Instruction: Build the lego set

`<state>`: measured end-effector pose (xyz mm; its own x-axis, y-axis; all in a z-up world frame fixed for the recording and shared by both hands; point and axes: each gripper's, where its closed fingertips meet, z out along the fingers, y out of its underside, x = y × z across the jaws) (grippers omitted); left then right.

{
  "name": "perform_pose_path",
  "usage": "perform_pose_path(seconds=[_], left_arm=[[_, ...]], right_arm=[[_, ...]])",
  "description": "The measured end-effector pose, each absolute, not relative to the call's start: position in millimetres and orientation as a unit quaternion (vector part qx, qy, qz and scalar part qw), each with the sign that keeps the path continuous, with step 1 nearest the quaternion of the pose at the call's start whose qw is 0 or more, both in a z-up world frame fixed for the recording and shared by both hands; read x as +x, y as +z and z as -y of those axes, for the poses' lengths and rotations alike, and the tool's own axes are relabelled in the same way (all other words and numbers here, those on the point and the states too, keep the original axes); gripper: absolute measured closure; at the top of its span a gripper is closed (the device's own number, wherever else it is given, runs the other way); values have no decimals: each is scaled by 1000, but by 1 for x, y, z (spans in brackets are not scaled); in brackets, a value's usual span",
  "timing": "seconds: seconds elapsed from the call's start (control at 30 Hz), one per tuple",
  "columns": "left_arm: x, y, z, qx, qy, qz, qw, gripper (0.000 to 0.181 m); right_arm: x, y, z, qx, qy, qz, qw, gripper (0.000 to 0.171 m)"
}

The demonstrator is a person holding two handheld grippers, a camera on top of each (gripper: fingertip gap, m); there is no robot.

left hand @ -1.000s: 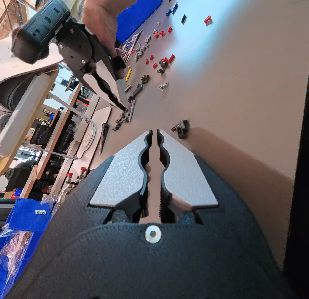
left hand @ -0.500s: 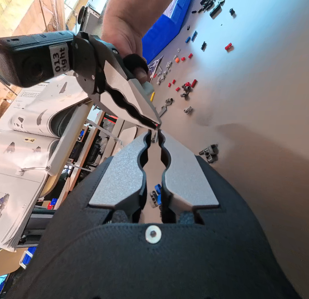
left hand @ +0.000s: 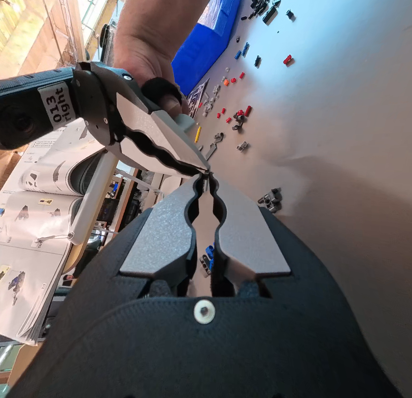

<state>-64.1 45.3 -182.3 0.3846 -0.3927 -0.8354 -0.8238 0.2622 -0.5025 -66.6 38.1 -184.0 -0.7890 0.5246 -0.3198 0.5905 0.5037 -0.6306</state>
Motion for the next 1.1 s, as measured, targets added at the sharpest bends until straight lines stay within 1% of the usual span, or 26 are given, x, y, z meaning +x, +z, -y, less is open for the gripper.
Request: perform_pose_path(seconds=[0.13,0.2,0.23,0.27,0.33,0.4,0.53,0.63,0.83,1.03,1.1], left_arm=[[-65,-184,-43,-586,175,-528,589,180],[-68,-182,-45,-598,166,-513,593,180],[-70,-181,-46,-609,151,-503,594,180],[-73,-180,-47,-624,134,-489,594,180],[-75,-175,-46,-641,85,-461,607,180],[-77,-170,-45,-649,51,-443,616,180],[-76,-170,-46,-666,13,-423,614,180],[-74,-169,-45,-673,-19,-409,616,180],[-73,-169,-42,-681,-42,-399,612,180],[-69,-171,-36,-688,-87,-388,607,180],[-67,-177,-33,-696,-96,-397,591,180]], right_arm=[[-68,-185,-36,327,-382,-864,43,166],[-75,-183,-40,341,-378,-861,17,156],[-78,-181,-44,339,-368,-866,-11,156],[-81,-178,-48,331,-358,-872,-51,160],[-81,-169,-52,318,-344,-876,-116,158],[-79,-166,-53,315,-329,-876,-160,158],[-81,-167,-49,307,-302,-872,-234,165],[-78,-167,-45,311,-306,-866,-245,165],[-75,-170,-41,313,-292,-867,-255,171],[-72,-173,-36,330,-289,-861,-258,171],[-69,-178,-33,337,-283,-862,-251,171]])
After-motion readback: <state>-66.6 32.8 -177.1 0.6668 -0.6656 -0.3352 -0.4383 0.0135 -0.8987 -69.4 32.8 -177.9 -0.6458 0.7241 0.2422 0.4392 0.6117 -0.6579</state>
